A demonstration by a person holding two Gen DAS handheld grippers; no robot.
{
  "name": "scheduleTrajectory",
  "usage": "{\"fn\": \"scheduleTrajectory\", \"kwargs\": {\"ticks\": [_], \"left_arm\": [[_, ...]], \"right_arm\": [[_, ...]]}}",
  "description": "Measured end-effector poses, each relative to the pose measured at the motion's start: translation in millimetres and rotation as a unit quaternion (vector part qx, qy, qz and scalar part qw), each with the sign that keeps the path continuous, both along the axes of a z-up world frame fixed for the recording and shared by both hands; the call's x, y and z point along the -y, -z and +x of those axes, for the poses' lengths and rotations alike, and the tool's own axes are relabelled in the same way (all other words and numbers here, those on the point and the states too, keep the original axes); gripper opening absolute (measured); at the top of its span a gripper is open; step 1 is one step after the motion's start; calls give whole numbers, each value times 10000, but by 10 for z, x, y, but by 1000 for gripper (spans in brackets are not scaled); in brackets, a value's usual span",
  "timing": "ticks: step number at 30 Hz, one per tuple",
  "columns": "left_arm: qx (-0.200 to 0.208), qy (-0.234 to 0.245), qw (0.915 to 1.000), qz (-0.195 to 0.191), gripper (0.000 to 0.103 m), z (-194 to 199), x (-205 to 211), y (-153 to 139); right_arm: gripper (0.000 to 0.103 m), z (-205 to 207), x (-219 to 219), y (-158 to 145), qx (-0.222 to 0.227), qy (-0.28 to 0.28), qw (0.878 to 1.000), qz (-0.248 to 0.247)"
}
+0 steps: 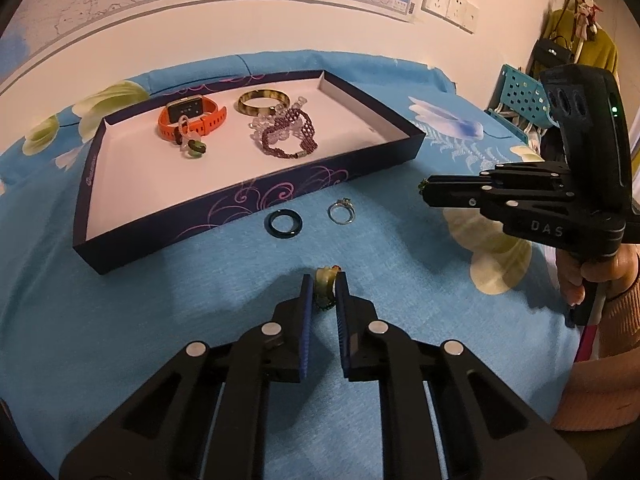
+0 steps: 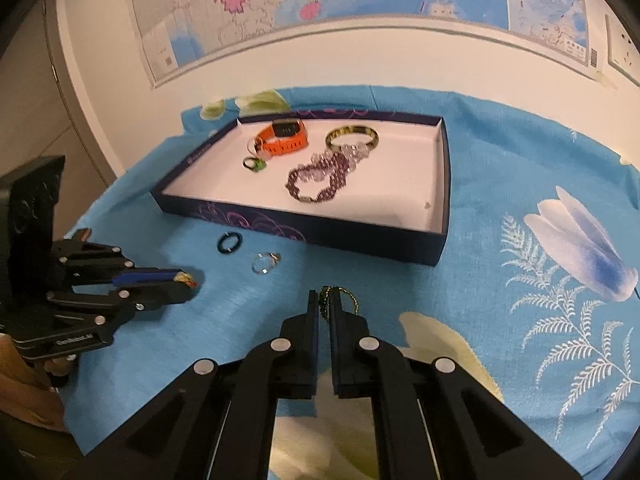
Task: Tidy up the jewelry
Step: 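Lower the yellow-green charm into the tray and open the left tool while the right tool carries the gold ring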
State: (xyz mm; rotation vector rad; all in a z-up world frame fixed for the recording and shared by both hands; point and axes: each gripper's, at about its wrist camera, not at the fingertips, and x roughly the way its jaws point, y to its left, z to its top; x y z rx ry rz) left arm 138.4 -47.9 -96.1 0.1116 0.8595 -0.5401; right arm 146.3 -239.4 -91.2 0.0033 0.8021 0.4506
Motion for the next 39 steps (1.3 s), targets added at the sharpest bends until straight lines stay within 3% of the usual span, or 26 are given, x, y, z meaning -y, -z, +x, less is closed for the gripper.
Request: {"fn": "scheduleTrajectory", "kwargs": {"ticks": [22, 39], "left_arm": [[647, -404, 9969, -189, 11, 113, -251, -477], [790, -536, 9954, -104, 11, 307, -277, -555]], "right_arm": [[4, 63, -202, -364, 563, -267, 9978, 213], [4, 343, -347, -407, 665, -404, 9969, 151]]}}
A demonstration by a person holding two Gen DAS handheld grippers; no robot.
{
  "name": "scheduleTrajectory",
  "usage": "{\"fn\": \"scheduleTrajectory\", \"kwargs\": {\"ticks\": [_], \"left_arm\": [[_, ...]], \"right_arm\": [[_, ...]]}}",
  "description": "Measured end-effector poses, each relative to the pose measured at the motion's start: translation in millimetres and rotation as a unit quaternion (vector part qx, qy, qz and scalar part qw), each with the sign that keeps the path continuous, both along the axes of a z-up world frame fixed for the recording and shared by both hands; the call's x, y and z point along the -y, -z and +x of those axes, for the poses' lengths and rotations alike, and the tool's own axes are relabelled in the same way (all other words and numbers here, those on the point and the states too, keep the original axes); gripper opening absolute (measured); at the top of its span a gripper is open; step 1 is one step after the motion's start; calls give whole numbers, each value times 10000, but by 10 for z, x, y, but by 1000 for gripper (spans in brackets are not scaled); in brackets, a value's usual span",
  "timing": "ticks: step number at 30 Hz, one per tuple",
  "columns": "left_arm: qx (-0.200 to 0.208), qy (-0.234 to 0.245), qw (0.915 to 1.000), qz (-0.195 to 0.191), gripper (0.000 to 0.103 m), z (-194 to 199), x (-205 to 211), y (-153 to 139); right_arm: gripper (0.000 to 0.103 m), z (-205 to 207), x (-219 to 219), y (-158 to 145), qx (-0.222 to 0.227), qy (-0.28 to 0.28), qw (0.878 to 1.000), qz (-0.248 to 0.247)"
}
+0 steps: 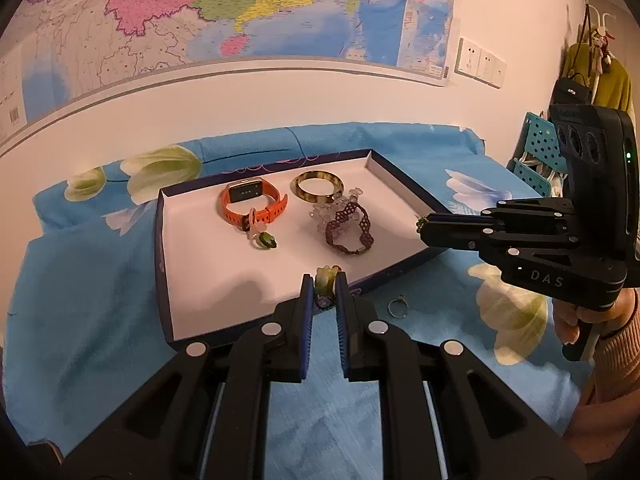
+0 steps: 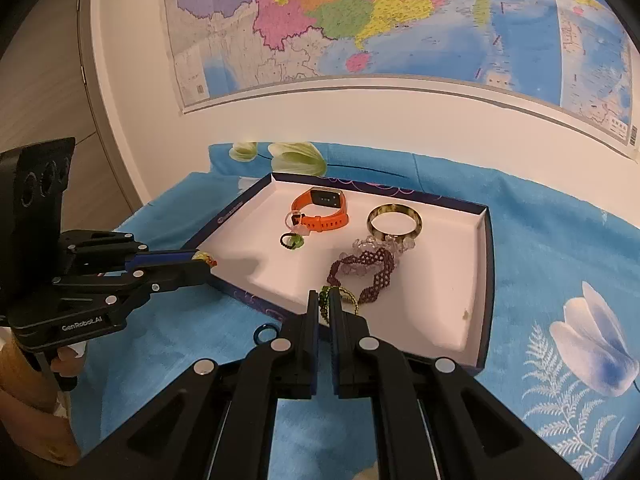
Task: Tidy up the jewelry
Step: 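Lower the yellow-green charm into the tray and open the left tool while the right tool carries the gold ring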
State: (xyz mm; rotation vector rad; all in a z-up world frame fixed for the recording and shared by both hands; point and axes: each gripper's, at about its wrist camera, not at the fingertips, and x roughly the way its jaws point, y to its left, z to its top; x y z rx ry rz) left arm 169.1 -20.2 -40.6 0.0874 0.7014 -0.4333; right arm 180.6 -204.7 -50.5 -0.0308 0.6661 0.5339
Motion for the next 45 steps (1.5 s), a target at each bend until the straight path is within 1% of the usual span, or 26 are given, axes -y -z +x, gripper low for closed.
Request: {"fn": "scheduleTrajectory", "kwargs": {"ticks": [14, 20, 28, 45], "left_arm": [[-24, -90, 9999, 102, 11, 187, 21, 38], [-97, -133, 9998, 114, 11, 322, 12, 79], [-192, -197, 9994, 187, 11, 466, 19, 131], [-393, -292, 9982, 342, 11, 676, 59, 261]], "right_arm": [[4, 252, -123, 23, -31, -41, 9999, -100], [4, 362, -188, 70, -80, -23, 9998, -182], [4, 501, -242, 142, -232, -20, 9995, -213], [4, 660, -303, 261, -434, -37, 9983, -385]]}}
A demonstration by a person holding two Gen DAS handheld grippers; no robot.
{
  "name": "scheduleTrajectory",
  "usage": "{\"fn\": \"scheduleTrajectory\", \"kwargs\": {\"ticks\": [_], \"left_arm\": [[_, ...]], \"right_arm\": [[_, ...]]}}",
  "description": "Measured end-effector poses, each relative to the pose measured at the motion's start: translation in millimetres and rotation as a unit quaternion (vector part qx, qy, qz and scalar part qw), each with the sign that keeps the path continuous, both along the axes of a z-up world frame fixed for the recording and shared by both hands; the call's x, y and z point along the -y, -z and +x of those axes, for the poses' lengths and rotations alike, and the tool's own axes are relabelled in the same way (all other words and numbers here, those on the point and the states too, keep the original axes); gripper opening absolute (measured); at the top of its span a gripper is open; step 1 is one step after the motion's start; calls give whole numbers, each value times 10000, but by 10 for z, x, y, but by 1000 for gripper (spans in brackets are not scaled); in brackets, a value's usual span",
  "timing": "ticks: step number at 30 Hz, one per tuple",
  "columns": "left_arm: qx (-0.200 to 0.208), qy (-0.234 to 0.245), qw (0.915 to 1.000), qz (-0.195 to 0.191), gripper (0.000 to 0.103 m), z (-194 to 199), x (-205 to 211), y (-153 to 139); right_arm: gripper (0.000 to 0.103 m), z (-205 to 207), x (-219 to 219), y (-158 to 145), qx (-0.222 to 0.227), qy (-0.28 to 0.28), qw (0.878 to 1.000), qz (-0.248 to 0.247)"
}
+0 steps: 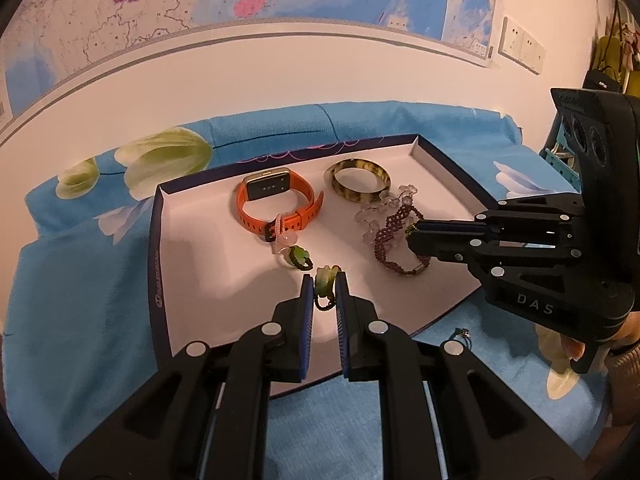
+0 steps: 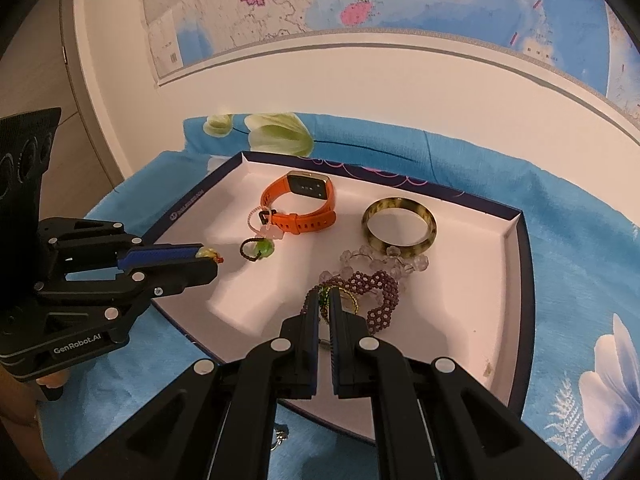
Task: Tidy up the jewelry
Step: 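Lower the yellow-green charm into the tray and open the left tool while the right tool carries the gold ring, then release the gold ring onto the beaded bracelet in the tray with the right tool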
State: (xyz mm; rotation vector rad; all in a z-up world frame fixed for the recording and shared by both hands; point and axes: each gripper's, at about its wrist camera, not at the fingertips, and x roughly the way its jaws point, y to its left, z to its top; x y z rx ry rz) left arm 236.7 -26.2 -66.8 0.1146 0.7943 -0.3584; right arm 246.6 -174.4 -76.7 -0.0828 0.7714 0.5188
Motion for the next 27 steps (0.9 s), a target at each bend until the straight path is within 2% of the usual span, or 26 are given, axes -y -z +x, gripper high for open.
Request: {"fn": "scheduleTrajectory", "kwargs": {"ticks": [16, 23, 27], "left_arm": [[-240, -37, 9997, 77, 13, 185, 47, 136], [-194, -38, 9998, -6, 13, 165, 23, 125], [-103, -54, 9999, -49, 20, 112, 12, 77]], "right_arm": [[6, 93, -4, 111, -225, 58, 9997, -94], [7, 75, 44, 81, -201, 115, 9997, -12], [7, 36, 83, 27, -145, 128, 9998, 64]]}}
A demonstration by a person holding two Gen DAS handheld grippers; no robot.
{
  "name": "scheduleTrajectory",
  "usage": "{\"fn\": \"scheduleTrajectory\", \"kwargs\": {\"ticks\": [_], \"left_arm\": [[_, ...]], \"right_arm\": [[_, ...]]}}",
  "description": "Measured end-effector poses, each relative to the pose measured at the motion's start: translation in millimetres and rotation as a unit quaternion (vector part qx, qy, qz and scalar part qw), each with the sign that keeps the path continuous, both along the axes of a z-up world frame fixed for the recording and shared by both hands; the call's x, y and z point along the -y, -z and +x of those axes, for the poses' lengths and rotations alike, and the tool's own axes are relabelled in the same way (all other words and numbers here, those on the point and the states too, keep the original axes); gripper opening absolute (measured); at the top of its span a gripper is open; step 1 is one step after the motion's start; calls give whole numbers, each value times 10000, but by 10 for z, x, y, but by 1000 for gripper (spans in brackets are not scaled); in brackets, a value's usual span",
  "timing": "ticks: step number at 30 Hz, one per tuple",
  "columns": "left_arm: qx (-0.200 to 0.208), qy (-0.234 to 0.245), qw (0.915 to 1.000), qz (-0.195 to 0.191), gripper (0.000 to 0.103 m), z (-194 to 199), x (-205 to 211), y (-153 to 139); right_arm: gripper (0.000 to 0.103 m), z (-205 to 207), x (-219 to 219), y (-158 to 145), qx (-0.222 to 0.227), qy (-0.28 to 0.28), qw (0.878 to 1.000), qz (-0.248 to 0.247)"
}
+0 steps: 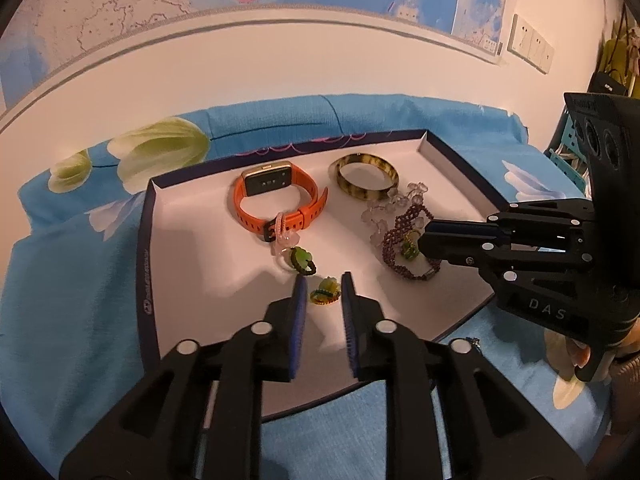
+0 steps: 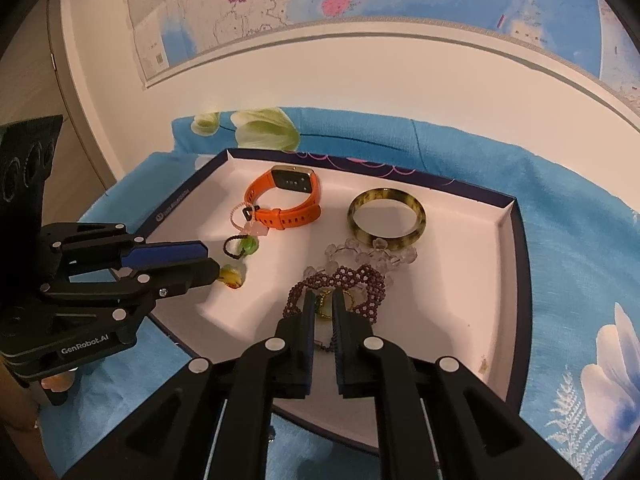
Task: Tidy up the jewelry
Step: 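Release the gold ring onto the beaded bracelet in the tray with the right tool, then move the left tool to the black ring while the right tool moves to the silver ring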
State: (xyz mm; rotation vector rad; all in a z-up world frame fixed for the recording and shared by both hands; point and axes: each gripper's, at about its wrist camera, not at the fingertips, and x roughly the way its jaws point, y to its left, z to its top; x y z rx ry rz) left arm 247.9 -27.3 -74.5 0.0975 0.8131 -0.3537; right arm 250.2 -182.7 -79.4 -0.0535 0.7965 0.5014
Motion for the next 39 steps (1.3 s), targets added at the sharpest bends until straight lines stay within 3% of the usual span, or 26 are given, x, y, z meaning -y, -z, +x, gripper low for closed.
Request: {"fn": "scheduleTrajectory", "kwargs": {"ticks": [3, 5, 6, 13, 20, 23, 31, 39], "left_arm": [[96, -10, 10000, -8, 28, -58, -6, -57], [193, -27, 9998, -2, 32, -108, -10, -102], [239, -18, 9997, -12, 32, -141, -14, -130], [416, -52, 9991, -109, 44, -353, -72, -245], [503, 94, 9984, -225, 45, -619, -154, -274], [529, 192, 9982, -196, 45, -731, -154, -259], [415, 96, 9987, -282, 45, -804, -240, -178], [309, -12, 9987, -405, 45, -832, -348, -97]], "right_arm": [[12, -46, 26, -45, 43, -6, 10000, 60], [27, -78, 44, -74, 37, 11, 9999, 119], [28, -106, 53, -98, 66, -2, 9999, 156], [28, -305, 94, -208, 184, -130, 9992, 323], [28, -645, 80, -203, 146, -494, 9979, 382], [28, -767, -51, -120, 65, -743, 9970, 189], [28, -667, -358, 133, -275, -833, 9961, -40], [24, -624, -461, 123, -214, -727, 9968, -268]]}}
